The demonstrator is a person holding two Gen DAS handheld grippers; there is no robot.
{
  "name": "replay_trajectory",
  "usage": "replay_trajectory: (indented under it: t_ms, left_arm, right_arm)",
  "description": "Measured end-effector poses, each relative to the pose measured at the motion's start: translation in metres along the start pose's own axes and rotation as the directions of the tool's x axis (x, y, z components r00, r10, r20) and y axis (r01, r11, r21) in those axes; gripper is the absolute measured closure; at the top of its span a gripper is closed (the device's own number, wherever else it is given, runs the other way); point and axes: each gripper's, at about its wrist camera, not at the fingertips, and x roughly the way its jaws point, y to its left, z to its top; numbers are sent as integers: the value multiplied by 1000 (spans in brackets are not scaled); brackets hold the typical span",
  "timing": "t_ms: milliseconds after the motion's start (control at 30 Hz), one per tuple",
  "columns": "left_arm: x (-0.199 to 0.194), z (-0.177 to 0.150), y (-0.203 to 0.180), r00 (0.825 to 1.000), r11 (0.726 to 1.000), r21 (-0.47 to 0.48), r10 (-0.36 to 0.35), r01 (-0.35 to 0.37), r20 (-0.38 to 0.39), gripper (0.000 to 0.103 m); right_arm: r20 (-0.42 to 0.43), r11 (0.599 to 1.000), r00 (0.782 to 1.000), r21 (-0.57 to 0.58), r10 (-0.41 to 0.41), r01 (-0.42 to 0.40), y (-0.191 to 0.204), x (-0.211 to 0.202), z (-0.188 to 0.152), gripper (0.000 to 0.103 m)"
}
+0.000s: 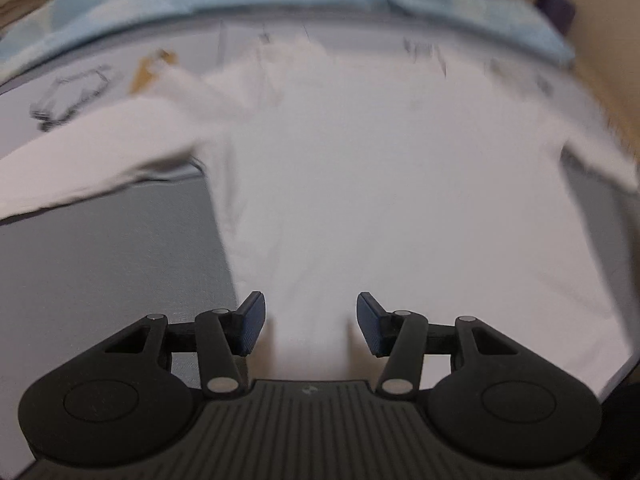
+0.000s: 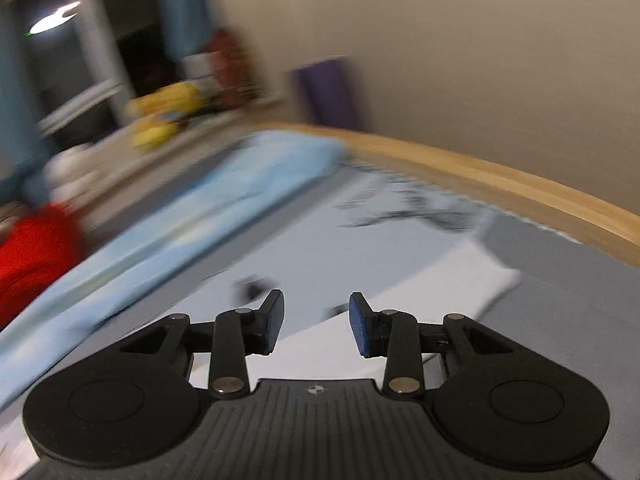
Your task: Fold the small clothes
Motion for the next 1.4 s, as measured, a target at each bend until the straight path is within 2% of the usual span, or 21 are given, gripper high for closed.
replay_trajectory:
  t_ms: [67, 133, 167, 267, 400, 600, 667, 700, 767, 900, 933, 1033, 1067, 1100, 1133, 1200, 1233, 1267, 1300, 1333, 1400]
  left_arm:
    - [-25, -13, 10, 999, 998, -56, -2, 4, 46, 47]
    - [-42, -30, 19, 997, 994, -103, -14, 21, 71, 58]
    - [-48, -43, 25, 997, 992, -126, -18, 28, 79, 60]
    - [-53, -85, 39, 998, 976, -214, -31, 41, 54, 60]
    - [-41, -129, 46, 999, 966, -252, -53, 48, -13, 60]
    - [-29, -149, 45, 996, 973, -231, -48, 28, -80, 61]
    - [-24, -150, 42, 993, 981, -196, -26, 3, -114, 77]
    - [-22, -152, 41, 992, 983, -184, -13, -11, -127, 93]
    - [-27, -153, 41, 994, 983, -183, -10, -11, -113, 96]
    - [-63, -153, 39, 999, 984, -173, -32, 35, 20, 97]
    - [-61, -155, 40, 1000, 984, -178, -17, 17, 1, 97]
    - [-37, -163, 46, 991, 980, -195, 9, -36, -135, 93]
    - [-34, -163, 46, 987, 980, -193, 19, -50, -160, 92]
    - [-38, -163, 46, 989, 980, -190, 39, -66, -142, 87]
    - [-46, -162, 45, 993, 980, -185, 56, -74, -101, 80]
    - [-65, -159, 43, 999, 984, -176, 34, -31, 11, 69]
    - [-68, -157, 41, 999, 986, -170, 1, 6, 41, 69]
    - [-66, -157, 39, 999, 987, -159, -20, 26, 40, 69]
    - [-60, -159, 36, 999, 989, -144, -32, 34, 14, 69]
    - [-49, -161, 33, 999, 992, -126, -32, 26, -41, 69]
    - [-27, -169, 29, 985, 997, -73, 14, -27, -171, 71]
  right_arm:
    - [-51, 993, 994, -63, 96, -99, 20, -33, -12, 66]
    - [-121, 977, 977, -99, 176, -188, 34, -62, -33, 66]
    - [-165, 967, 964, -108, 209, -229, 37, -75, -48, 67]
    - [-299, 961, 929, -96, 220, -259, 35, -91, -92, 68]
    - [-483, 964, 866, -145, 128, -223, 28, -80, -147, 67]
    - [-616, 958, 784, -259, -70, -119, 12, -66, -205, 67]
    - [-628, 945, 770, -308, -115, -110, 11, -69, -221, 67]
    - [-622, 937, 771, -332, -132, -107, 13, -72, -224, 74]
    - [-607, 936, 783, -338, -139, -96, 15, -80, -220, 97]
    - [-549, 974, 835, -210, -46, -84, 8, -105, -192, 98]
    - [-550, 974, 833, -214, -63, -68, 6, -105, -193, 98]
    - [-614, 975, 777, -224, -138, -4, -3, -90, -209, 96]
    - [-616, 969, 768, -245, -177, 27, -2, -87, -211, 94]
    - [-588, 961, 780, -272, -212, 56, 1, -90, -210, 86]
    - [-543, 955, 810, -288, -223, 69, 6, -96, -205, 81]
    - [-438, 954, 884, -299, -163, 28, 19, -115, -193, 78]
    - [-413, 953, 903, -301, -122, -9, 25, -120, -191, 76]
    - [-425, 953, 901, -299, -86, -50, 30, -119, -194, 75]
    - [-469, 952, 880, -295, -73, -78, 31, -115, -201, 74]
    - [-529, 950, 844, -299, -82, -95, 31, -108, -213, 74]
    - [-632, 937, 758, -339, -163, -81, 29, -92, -235, 74]
